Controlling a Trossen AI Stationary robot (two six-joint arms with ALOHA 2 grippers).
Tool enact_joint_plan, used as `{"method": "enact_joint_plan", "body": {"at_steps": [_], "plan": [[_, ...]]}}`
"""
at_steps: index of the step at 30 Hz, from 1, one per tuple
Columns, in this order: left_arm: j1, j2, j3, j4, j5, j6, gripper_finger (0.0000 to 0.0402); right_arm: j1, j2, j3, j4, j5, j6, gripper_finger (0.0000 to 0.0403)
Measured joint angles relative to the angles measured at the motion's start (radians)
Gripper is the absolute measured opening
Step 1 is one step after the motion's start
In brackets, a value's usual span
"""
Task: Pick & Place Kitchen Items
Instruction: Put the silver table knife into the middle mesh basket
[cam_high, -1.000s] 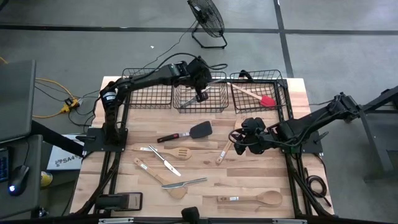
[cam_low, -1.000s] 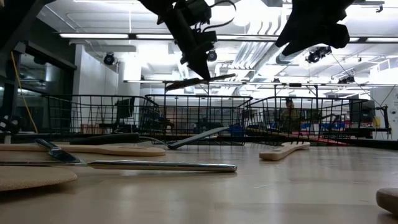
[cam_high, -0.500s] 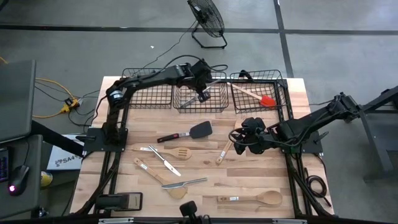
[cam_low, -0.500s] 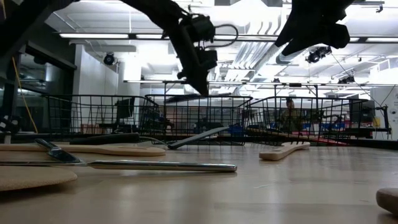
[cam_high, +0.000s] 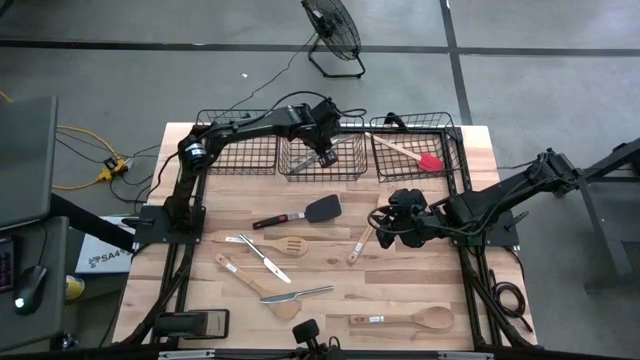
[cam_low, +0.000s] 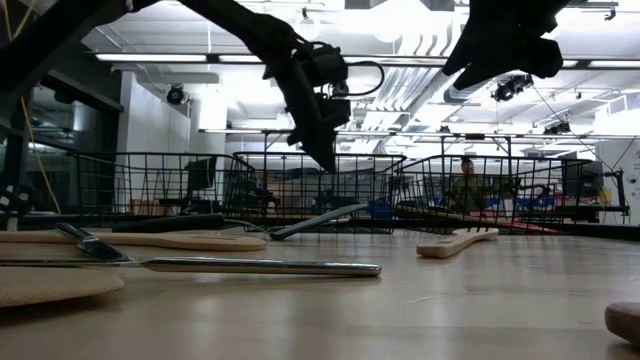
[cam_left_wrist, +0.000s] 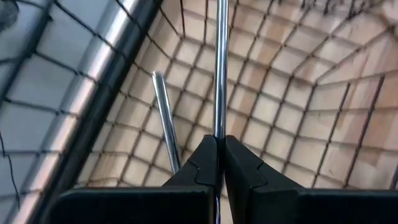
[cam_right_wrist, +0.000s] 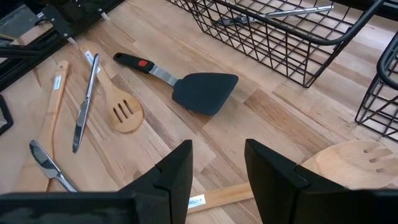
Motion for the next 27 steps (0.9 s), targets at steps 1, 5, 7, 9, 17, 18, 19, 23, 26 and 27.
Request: {"method": "enact_joint_plan", "body": {"at_steps": [1,5,7,9,17,18,19,23,26,27], "plan": [[0.002,0.002,0.001,0.013,0.004,-0.002,0.0003,0.000,0.000,0.000,0.000,0.000,0.000,0.0138],[0.012,0.004,0.000,0.001,0.016,-0.013,0.0003,0.000,0.000,0.000,0.001,0.000,0.000,0.0138],[0.013,0.004,0.000,-0.005,0.022,-0.026,0.0003,-0.001,0.000,0.000,0.002,0.000,0.000,0.0138],[0.014,0.007,0.000,-0.005,0.026,-0.034,0.0003,-0.001,0.000,0.000,0.003,0.000,0.000,0.0138],[0.024,0.010,0.000,-0.013,0.036,-0.089,0.0003,0.000,0.000,0.000,0.019,0.000,0.000,0.0138],[0.024,0.010,0.000,-0.014,0.036,-0.098,0.0003,0.000,0.000,0.000,0.019,0.000,0.000,0.0138],[0.024,0.010,0.000,-0.016,0.036,-0.106,0.0003,0.000,0.000,0.000,0.019,0.000,0.000,0.0138],[0.024,0.010,0.000,-0.019,0.036,-0.120,0.0003,0.000,0.000,0.000,0.019,0.001,0.000,0.0138],[0.024,0.021,0.001,-0.014,0.032,-0.132,0.0003,0.000,0.000,0.000,0.022,0.016,0.000,0.0138],[0.024,0.025,0.001,-0.016,0.033,-0.137,0.0003,-0.001,0.000,0.000,0.026,0.021,0.000,0.0138]]}}
